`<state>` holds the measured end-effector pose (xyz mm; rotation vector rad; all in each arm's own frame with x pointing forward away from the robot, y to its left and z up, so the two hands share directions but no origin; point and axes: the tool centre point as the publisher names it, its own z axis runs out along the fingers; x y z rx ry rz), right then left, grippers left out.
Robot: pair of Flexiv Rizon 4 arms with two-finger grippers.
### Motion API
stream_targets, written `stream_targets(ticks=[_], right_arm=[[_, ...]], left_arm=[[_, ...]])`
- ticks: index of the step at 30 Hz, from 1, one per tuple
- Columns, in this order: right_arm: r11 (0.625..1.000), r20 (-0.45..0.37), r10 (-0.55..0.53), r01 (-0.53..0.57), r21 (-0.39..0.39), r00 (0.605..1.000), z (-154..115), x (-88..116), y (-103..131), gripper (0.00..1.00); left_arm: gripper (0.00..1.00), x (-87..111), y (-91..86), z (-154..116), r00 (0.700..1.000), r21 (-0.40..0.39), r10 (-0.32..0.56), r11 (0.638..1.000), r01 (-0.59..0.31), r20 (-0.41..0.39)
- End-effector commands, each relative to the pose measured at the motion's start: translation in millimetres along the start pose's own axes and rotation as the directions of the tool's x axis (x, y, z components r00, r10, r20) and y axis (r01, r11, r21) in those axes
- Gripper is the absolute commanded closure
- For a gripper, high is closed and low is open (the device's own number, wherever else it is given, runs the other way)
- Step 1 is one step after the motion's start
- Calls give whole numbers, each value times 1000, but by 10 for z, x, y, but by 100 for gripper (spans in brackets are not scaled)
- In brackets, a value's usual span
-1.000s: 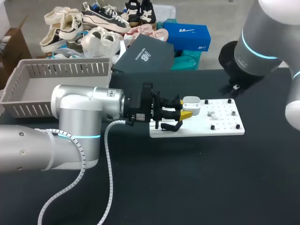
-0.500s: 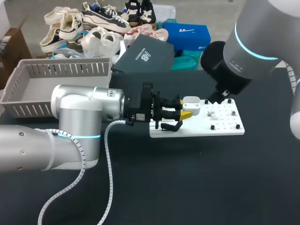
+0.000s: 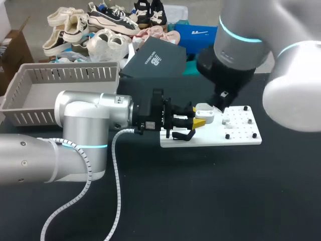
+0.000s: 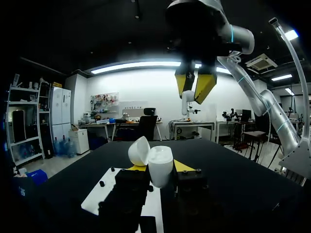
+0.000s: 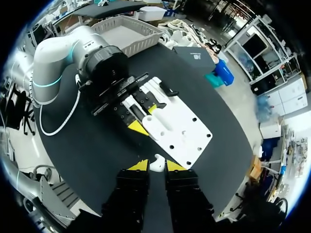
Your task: Pick up each earbud case from the left stands, insert the matching earbuds, close the lid, and place the case in the box.
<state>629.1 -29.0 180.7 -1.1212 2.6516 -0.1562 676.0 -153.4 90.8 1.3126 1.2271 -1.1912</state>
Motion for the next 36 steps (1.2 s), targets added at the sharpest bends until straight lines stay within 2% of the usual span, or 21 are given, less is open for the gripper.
stream_targets(ticks=[1, 10, 13, 17, 19, 21, 22, 23, 28, 36], right_arm=[[1000, -36, 0, 0, -2, 999, -13, -33, -1, 100], [1000, -36, 0, 0, -2, 999, -13, -33, -1, 100], [979, -40, 191, -194, -67, 981, -43, -129, -72, 100], [950, 9, 309, -308, -41, 951, -48, -162, -52, 100], [940, 5, 341, -341, 15, 940, -18, -160, -46, 100], [927, 9, 375, -375, 6, 927, -1, -149, -45, 100], [917, 5, 397, -397, 46, 918, 24, -123, -36, 100], [906, 11, 420, -420, 51, 907, 40, -110, -49, 100], [902, -11, 431, -430, 23, 902, 92, -29, -21, 100], [902, -11, 431, -430, 23, 902, 92, -29, -21, 100]], left_arm=[[100, 5, -11, -1, 1000, -3, 1, 1000, -1, 2], [100, 5, -11, -1, 1000, -3, 1, 1000, -1, 2], [100, 5, -11, -1, 1000, -3, 1, 1000, -1, 2], [100, 5, -11, -1, 1000, -3, 1, 1000, -1, 2], [100, 5, -11, -1, 1000, -3, 1, 1000, -1, 2], [100, 5, -11, -1, 1000, -3, 1, 1000, -1, 2], [100, 5, -11, -1, 1000, -3, 1, 1000, -1, 2], [100, 5, -11, -1, 1000, -3, 1, 1000, -1, 2], [100, 5, -11, -1, 1000, -3, 1, 1000, -1, 2], [100, 5, -11, -1, 1000, -3, 1, 1000, -1, 2]])
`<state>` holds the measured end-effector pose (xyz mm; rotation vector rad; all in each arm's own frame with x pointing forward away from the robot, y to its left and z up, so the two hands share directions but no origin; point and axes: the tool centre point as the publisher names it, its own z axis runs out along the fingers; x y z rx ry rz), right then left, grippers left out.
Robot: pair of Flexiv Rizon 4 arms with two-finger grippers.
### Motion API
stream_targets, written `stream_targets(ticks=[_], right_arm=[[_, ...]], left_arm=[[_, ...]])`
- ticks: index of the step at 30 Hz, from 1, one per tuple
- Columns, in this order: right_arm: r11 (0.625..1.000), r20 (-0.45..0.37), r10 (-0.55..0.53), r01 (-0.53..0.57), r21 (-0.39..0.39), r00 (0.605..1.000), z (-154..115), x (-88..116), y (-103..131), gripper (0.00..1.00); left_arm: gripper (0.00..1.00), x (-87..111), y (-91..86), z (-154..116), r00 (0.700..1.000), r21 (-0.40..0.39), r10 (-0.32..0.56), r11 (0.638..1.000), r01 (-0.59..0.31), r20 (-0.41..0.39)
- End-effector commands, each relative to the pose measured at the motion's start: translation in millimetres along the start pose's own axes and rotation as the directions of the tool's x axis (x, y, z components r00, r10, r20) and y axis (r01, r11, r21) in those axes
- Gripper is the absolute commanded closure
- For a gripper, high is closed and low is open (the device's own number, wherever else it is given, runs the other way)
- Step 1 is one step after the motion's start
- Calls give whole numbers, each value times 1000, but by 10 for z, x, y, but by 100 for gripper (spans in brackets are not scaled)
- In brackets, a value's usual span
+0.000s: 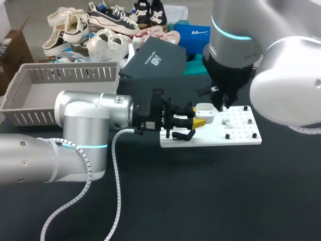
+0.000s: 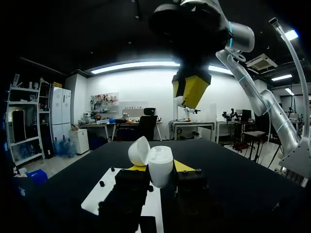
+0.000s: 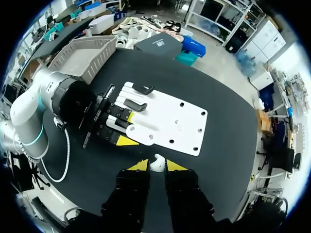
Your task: Pick up each earbud case from the left stands, insert the matching earbuds, close the lid, and place the case in the box.
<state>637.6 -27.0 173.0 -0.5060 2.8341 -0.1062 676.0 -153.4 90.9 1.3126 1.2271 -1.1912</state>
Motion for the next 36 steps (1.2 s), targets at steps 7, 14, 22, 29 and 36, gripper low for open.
stream_targets(ticks=[7, 14, 22, 29, 36], right_arm=[[999, -16, 26, -26, -34, 1000, -27, 2, -36, 100], [948, -34, 313, -314, -56, 949, 43, -68, -148, 100], [936, -47, 352, -352, 11, 935, 124, 153, -216, 100], [941, -18, 338, -338, 22, 941, 88, 294, -102, 100], [941, -18, 338, -338, 22, 941, 88, 294, -102, 100]], left_arm=[[100, 5, -11, -2, 1000, -3, 1, 1000, -1, 2], [100, 5, -11, -2, 1000, -3, 1, 1000, -1, 2], [100, 5, -11, -2, 1000, -3, 1, 1000, -1, 2], [100, 5, -11, -2, 1000, -3, 1, 1000, -1, 2], [100, 5, -11, -2, 1000, -3, 1, 1000, -1, 2]])
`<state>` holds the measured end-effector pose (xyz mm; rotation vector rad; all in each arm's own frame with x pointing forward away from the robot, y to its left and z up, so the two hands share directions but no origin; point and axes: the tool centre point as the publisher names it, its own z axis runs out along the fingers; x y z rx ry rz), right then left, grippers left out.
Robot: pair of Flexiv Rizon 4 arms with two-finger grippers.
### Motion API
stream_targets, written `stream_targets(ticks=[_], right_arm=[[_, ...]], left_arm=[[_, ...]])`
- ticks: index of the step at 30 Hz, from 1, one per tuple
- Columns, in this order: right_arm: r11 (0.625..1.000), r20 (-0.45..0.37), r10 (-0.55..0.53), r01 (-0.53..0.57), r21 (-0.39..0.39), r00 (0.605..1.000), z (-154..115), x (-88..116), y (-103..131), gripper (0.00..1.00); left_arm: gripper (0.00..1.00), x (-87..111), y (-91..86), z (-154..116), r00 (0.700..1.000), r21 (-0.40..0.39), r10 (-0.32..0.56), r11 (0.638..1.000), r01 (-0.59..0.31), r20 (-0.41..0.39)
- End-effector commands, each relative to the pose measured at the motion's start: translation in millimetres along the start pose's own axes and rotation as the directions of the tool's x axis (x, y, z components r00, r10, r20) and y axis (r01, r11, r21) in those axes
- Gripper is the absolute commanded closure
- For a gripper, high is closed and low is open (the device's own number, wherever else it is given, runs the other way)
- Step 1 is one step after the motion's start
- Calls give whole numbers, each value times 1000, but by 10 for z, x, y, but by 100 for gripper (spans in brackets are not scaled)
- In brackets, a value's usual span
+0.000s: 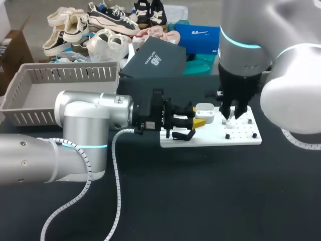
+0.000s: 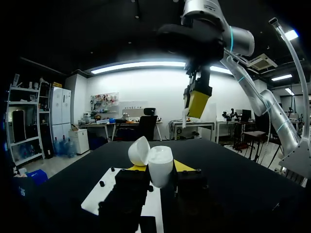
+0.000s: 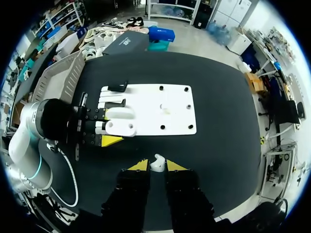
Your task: Pick up each earbud case from the left stands, insert the matching earbuds, close the lid, and place the case in the box.
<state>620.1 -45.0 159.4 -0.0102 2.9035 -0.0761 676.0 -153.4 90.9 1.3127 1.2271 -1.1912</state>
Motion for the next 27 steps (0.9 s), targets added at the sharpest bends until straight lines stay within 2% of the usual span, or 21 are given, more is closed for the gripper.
stream_targets(ticks=[1, 5, 6, 10, 15, 19, 27], right_arm=[[1000, 15, 3, -3, -3, 1000, 0, 35, -21, 100], [1000, 15, 3, -3, -3, 1000, 0, 35, -21, 100], [1000, -25, 21, -20, 22, 999, 31, 48, -47, 100], [993, -48, 79, -74, 89, 996, 59, 85, 29, 100], [976, -84, 210, -204, 77, 974, 23, -41, 155, 100], [969, -105, 243, -237, 74, 964, 14, -83, 235, 100], [961, -93, 272, -265, 81, 958, -7, -142, 370, 100]], left_arm=[[100, 5, -11, -2, 1000, -3, 1, 1000, -1, 2], [100, 5, -11, -2, 1000, -3, 1, 1000, -1, 2], [100, 5, -11, -2, 1000, -3, 1, 1000, -1, 2], [100, 5, -11, -2, 1000, -3, 1, 1000, -1, 2], [100, 5, -11, -2, 1000, -3, 1, 1000, -1, 2], [100, 5, -11, -2, 1000, -3, 1, 1000, -1, 2], [100, 5, -11, -2, 1000, -3, 1, 1000, -1, 2]])
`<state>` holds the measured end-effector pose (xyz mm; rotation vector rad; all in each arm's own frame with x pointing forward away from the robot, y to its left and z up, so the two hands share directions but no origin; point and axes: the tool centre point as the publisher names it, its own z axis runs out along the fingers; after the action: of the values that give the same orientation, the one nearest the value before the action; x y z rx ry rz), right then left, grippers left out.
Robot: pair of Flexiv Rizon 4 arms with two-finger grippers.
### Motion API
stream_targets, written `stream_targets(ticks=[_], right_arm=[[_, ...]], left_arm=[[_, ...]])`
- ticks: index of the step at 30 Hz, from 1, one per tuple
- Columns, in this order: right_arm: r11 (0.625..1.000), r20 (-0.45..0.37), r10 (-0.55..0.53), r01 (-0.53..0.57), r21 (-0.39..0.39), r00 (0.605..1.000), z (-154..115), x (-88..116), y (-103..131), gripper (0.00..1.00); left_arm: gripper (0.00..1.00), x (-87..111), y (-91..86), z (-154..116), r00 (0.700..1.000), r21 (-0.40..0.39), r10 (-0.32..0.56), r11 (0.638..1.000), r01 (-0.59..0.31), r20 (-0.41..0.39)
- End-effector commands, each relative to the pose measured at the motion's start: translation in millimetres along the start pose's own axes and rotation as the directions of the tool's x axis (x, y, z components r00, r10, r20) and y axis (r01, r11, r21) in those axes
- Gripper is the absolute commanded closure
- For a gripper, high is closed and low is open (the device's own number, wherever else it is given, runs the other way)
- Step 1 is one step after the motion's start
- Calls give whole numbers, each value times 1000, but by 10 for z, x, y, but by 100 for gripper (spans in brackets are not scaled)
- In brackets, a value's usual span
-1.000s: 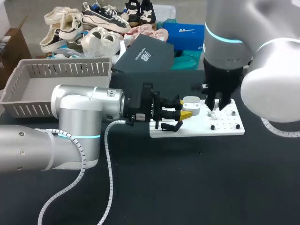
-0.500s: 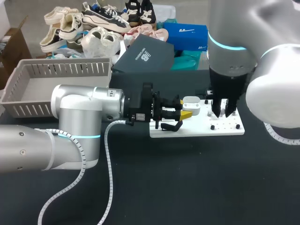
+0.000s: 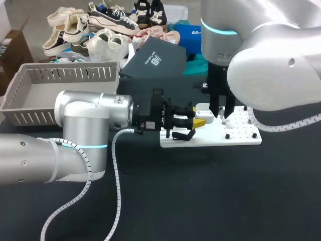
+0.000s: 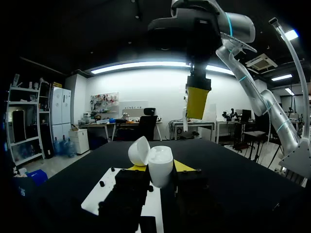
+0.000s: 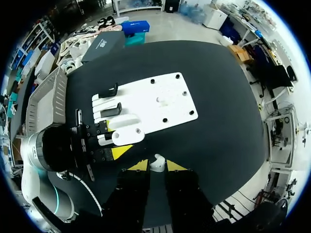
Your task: Pick up each earbud case from the left stands, insert the matching earbuds, close the lid, and place the case in the box.
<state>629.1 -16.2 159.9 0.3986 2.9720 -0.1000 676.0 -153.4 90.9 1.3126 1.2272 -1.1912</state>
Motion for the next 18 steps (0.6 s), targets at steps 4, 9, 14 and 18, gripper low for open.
stream_targets(ticks=[4, 9, 14, 18], right_arm=[[1000, 19, 5, -5, 14, 1000, -24, -38, 157, 100], [1000, 21, 10, -11, 18, 1000, 43, -109, 180, 100], [1000, 25, 3, -4, 15, 1000, 84, -134, 205, 100], [1000, 41, 3, -3, 13, 999, 87, -172, 227, 100]], left_arm=[[100, 5, -11, -2, 1000, -3, 1, 1000, -1, 2], [100, 5, -11, -2, 1000, -3, 1, 1000, -1, 2], [100, 5, -11, -2, 1000, -3, 1, 1000, -1, 2], [100, 5, -11, -2, 1000, -3, 1, 1000, -1, 2]])
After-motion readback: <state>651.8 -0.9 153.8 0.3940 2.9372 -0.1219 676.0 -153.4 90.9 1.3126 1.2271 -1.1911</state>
